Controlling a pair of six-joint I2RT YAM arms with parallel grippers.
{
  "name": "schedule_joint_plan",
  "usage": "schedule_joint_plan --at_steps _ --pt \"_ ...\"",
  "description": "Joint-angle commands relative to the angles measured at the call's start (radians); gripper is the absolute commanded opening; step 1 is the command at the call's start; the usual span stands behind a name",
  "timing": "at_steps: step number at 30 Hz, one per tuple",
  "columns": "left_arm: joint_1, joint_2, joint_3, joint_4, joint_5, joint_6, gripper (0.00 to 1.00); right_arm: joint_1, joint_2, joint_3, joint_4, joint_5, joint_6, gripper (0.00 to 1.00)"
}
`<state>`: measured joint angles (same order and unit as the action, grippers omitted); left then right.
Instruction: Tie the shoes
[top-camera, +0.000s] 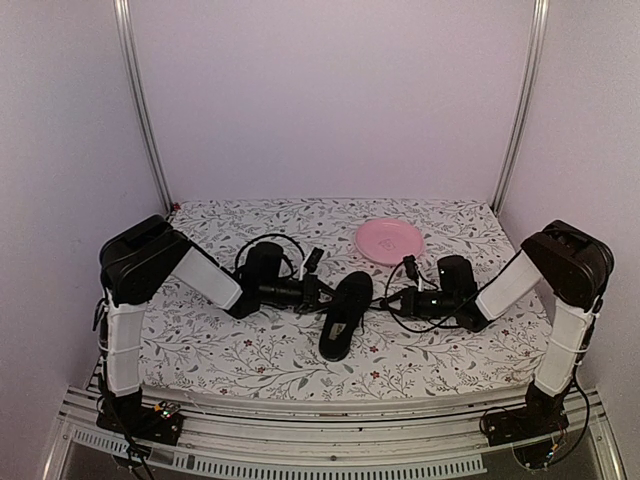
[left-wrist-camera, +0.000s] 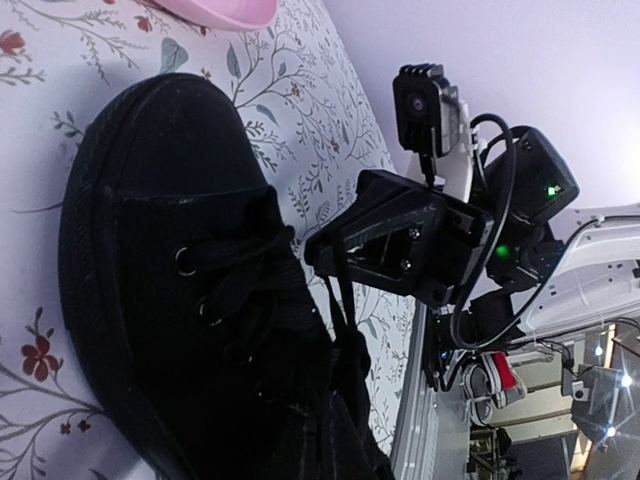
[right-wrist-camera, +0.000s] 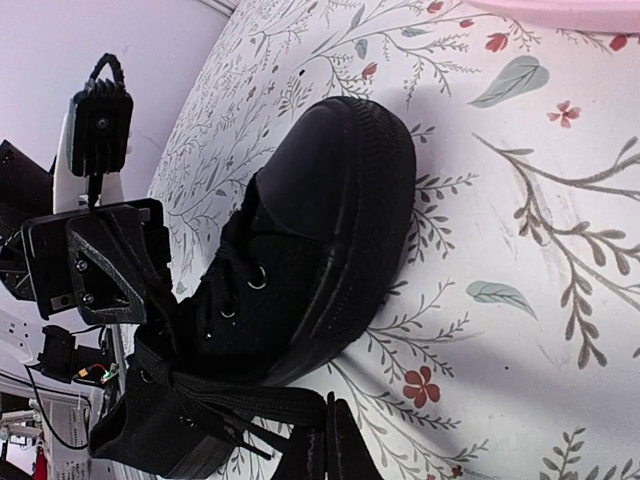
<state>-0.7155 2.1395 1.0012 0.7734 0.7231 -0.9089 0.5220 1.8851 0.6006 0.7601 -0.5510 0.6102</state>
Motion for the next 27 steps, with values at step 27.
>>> schedule_joint_plan --at_steps 27 --pt "0.054 -0.209 -0.289 0.127 -0.197 -0.022 0.0 -0.088 -0.047 -0.1 -0.004 0.072 0.012 0.02"
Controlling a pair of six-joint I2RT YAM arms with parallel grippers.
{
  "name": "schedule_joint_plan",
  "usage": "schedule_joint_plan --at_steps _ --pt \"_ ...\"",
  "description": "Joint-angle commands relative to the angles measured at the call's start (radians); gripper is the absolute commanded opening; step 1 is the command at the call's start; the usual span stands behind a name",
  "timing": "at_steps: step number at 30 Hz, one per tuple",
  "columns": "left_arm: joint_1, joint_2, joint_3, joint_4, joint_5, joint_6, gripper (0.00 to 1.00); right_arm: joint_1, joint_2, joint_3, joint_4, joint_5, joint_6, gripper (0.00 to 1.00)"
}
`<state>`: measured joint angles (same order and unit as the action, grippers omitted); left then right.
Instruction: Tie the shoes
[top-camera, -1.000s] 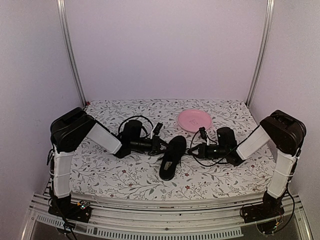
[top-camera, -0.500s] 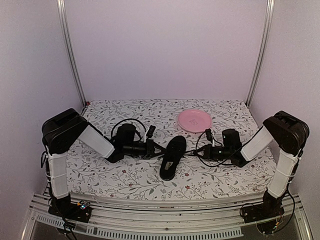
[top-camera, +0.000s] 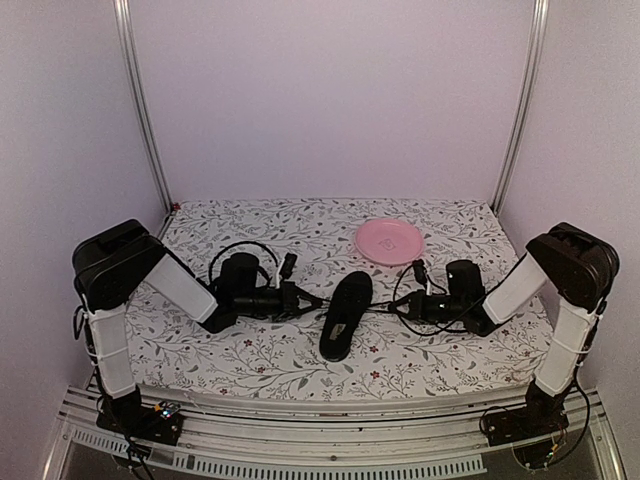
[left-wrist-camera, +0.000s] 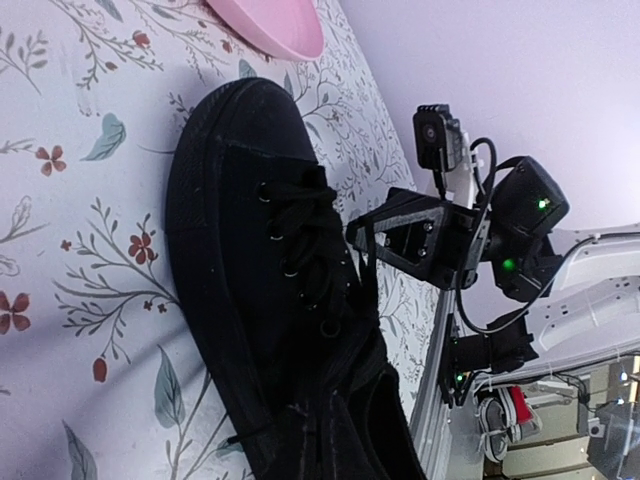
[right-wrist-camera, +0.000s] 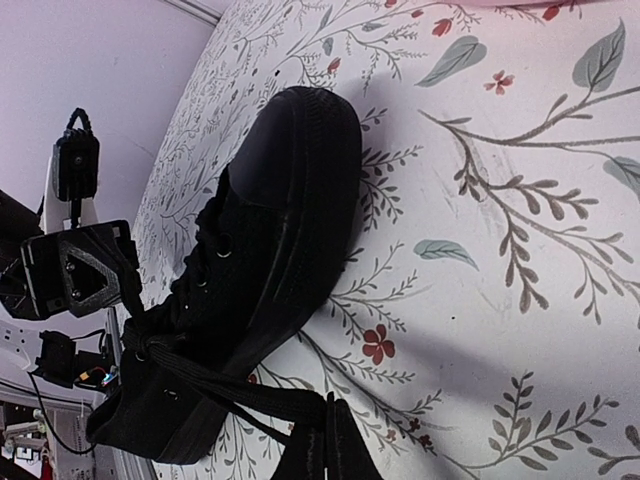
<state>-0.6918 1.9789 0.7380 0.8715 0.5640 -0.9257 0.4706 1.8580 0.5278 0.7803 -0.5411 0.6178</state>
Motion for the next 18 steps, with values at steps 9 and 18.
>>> schedule_joint_plan --at_steps 9,18 --pt "0.036 -0.04 -0.036 0.058 -0.024 -0.003 0.0 -0.038 -0.035 -0.036 0.005 0.014 -0.012 0.02" --pt "0.073 -0.201 0.052 -0.255 -0.099 0.272 0.97 -0.051 -0.247 0.005 -0.144 -0.047 -0.133 0.82"
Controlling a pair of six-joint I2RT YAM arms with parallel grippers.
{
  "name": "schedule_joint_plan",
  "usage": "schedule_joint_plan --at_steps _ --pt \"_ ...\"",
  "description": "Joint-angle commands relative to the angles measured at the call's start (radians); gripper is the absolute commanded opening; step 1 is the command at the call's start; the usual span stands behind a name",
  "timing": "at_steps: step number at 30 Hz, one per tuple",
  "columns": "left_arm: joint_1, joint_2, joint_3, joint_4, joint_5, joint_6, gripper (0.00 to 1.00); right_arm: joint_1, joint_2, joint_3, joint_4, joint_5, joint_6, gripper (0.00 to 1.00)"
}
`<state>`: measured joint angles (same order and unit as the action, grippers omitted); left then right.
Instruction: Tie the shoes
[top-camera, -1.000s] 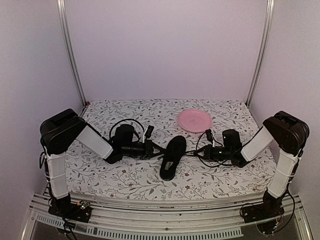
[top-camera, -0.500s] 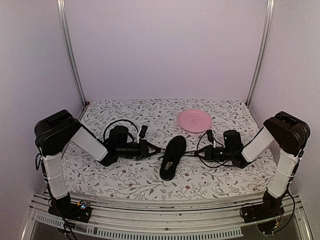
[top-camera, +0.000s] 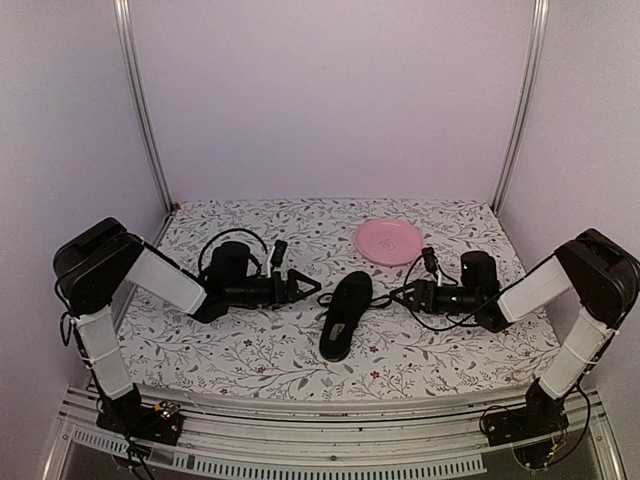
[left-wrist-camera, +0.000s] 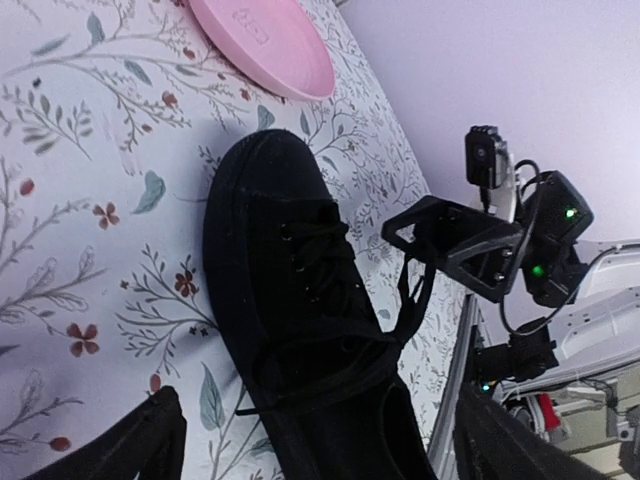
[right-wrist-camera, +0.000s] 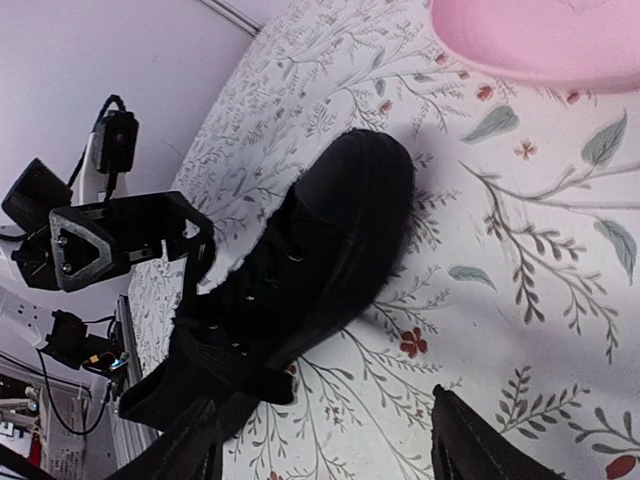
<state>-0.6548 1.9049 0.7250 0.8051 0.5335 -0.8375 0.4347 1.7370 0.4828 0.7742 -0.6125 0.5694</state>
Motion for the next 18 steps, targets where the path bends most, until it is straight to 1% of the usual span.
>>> schedule_joint_plan --at_steps 1,4,7,9,12,15,16,18 --pt "0.05 -0.151 0.081 -0.245 -0.089 0.226 0.97 -0.027 -0.15 0.075 -0.202 0.045 -0.104 0.86" --pt "0.131 -0.211 0.101 -0.363 -0.131 0.319 0.97 -0.102 -0.202 0.15 -0.359 0.078 -0.167 1.0" --pt "0.296 -0.276 0.067 -0.419 -0.152 0.362 0.97 -0.222 -0.236 0.197 -0.463 0.107 -0.213 0.99" --pt "0.429 -0.329 0.037 -0.467 -0.195 0.369 0.97 -0.318 -0.262 0.204 -0.49 0.127 -0.234 0.99" --pt "0.634 -0.441 -0.047 -0.48 -0.262 0.373 0.97 -0.468 -0.319 0.171 -0.492 0.189 -0.243 0.99" --pt "0.824 -0.582 -0.153 -0.451 -0.34 0.4 0.97 -0.604 -0.401 0.103 -0.445 0.301 -0.255 0.99" --pt "0.869 -0.632 -0.203 -0.435 -0.379 0.424 0.97 -0.629 -0.439 0.075 -0.419 0.359 -0.259 0.99" --pt "0.903 -0.726 -0.273 -0.395 -0.481 0.493 0.97 -0.64 -0.489 0.02 -0.359 0.462 -0.285 0.99"
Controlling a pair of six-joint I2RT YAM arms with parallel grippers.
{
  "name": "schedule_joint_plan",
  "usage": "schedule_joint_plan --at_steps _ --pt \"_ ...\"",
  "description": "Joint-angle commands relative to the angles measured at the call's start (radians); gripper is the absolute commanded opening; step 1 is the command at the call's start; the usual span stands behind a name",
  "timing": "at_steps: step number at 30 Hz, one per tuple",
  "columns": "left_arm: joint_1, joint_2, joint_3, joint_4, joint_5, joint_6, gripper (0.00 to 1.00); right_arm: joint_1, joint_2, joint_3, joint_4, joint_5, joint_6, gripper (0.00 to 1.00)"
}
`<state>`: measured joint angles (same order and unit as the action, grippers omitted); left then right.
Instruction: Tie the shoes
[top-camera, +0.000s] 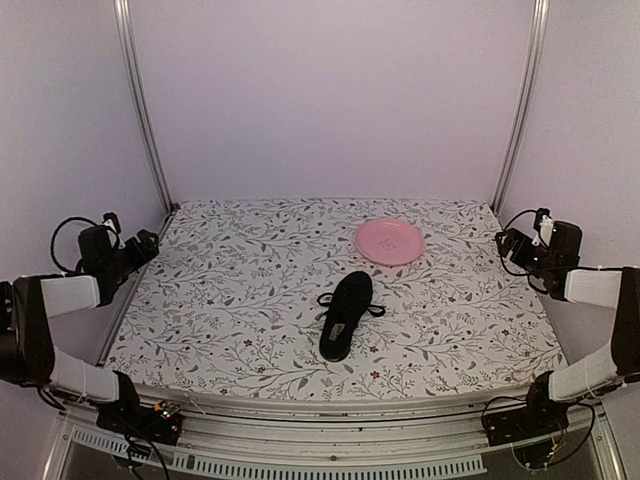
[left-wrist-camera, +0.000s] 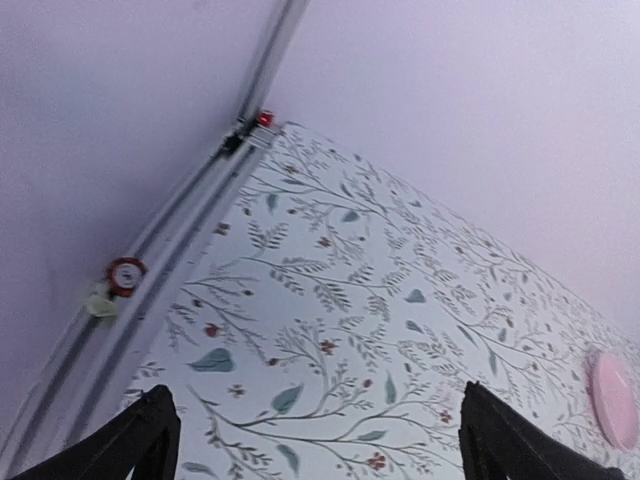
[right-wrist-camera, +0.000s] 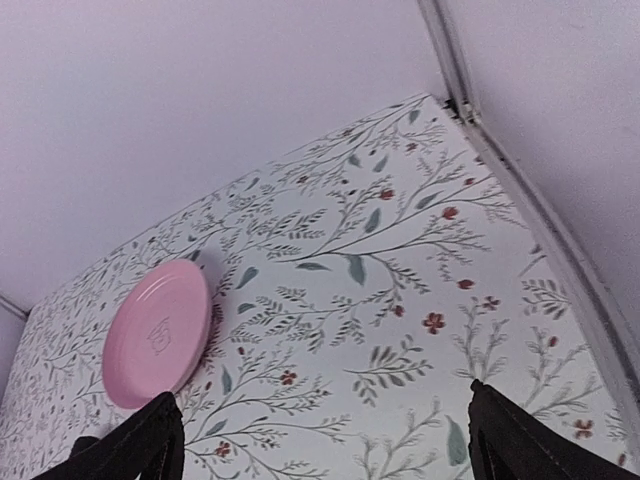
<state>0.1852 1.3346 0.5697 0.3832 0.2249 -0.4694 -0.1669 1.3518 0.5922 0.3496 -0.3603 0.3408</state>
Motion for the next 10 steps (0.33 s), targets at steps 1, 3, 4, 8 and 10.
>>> schedule_joint_plan --at_steps 1,3,4,8,10 --pt "0.064 -0.208 -0.149 0.048 -0.208 0.162 0.97 -0.04 -0.121 -0.119 0.114 0.249 -0.071 0.99" --pt "0.065 -0.258 -0.22 0.126 -0.227 0.214 0.97 -0.04 -0.144 -0.171 0.192 0.312 -0.095 0.99" --pt "0.064 -0.272 -0.251 0.164 -0.22 0.234 0.97 -0.039 -0.146 -0.198 0.239 0.327 -0.109 0.99" --pt "0.063 -0.253 -0.336 0.286 -0.187 0.279 0.97 -0.039 -0.107 -0.251 0.355 0.339 -0.13 0.99" --pt "0.063 -0.23 -0.335 0.31 -0.187 0.277 0.97 -0.04 -0.074 -0.256 0.392 0.331 -0.138 0.99"
